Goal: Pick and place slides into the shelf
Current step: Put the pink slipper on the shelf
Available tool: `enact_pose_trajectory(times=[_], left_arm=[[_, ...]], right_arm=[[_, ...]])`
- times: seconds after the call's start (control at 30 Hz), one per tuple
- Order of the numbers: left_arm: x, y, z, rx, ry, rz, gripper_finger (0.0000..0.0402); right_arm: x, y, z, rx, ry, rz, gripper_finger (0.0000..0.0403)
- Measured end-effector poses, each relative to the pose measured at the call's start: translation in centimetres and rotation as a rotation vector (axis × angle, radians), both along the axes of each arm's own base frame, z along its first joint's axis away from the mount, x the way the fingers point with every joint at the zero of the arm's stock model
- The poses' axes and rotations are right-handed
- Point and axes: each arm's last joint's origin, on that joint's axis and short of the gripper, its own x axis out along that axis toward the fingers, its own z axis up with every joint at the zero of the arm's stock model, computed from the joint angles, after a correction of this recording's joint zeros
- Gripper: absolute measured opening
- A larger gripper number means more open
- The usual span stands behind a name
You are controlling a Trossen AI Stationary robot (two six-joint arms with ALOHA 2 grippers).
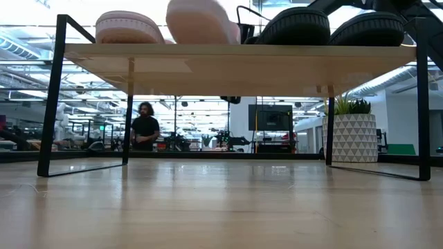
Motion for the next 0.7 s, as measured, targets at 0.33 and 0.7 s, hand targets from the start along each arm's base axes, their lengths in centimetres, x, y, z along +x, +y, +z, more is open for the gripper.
enact_pose_trajectory(times=[0.33, 0.7], left_arm=[[0.0, 0.0, 0.0, 0.002, 0.001, 0.0, 0.0225], [0.0, 0.0, 0.0, 0.021, 0.013, -0.001, 0.0225]], right_arm=[[0.8, 1.6, 0.6, -0.012, -0.003, 0.044, 0.0026], [0.5, 0.8, 0.4, -0.078, 0.019, -0.015, 0.0026]])
